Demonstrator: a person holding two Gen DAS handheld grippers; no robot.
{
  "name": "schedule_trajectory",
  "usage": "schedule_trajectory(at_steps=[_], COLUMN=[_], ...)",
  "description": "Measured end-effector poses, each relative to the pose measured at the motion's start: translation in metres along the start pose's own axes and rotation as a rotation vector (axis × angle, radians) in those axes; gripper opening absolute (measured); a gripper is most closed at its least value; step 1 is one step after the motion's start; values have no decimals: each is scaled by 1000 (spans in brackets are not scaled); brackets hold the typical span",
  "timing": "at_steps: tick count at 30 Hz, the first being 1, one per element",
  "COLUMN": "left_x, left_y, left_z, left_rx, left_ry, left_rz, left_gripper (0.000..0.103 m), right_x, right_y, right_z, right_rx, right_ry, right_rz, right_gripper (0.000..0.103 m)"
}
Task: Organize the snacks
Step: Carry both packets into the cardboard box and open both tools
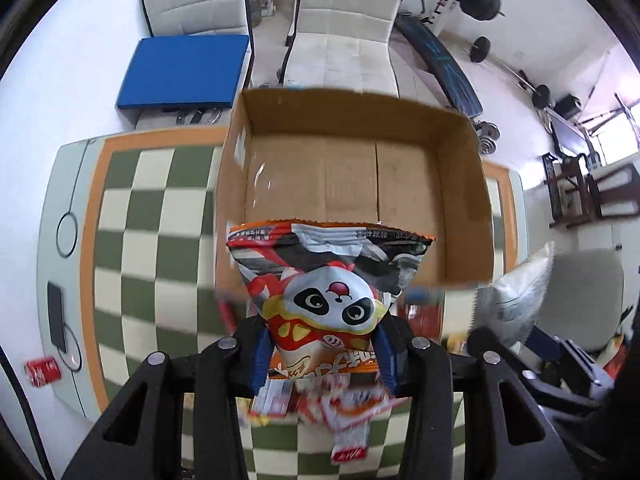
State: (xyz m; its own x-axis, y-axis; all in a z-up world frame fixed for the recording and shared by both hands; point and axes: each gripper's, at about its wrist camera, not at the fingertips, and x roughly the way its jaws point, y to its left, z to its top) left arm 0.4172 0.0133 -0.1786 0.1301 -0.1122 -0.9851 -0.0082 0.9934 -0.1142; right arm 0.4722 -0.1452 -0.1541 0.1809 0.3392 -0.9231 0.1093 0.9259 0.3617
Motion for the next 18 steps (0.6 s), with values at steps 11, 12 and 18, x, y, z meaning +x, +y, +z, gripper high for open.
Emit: schedule_trajectory(at_steps=[11, 12, 18], left_x=[127, 134, 156], left_y=[-1, -3, -12], left_z=[114, 118, 136], left_rx=[-8, -5, -1], left_ry=[187, 197, 213], left_rz=[-19, -33, -45], left_gripper=[40, 40, 40], right_x=[125, 135, 179], right_y=[-2, -5, -14], right_z=[147, 155, 181], right_rx=[-63, -62, -69], right_ry=[131, 141, 193], right_rz=[-104, -108, -119], right_gripper=[76, 76, 77])
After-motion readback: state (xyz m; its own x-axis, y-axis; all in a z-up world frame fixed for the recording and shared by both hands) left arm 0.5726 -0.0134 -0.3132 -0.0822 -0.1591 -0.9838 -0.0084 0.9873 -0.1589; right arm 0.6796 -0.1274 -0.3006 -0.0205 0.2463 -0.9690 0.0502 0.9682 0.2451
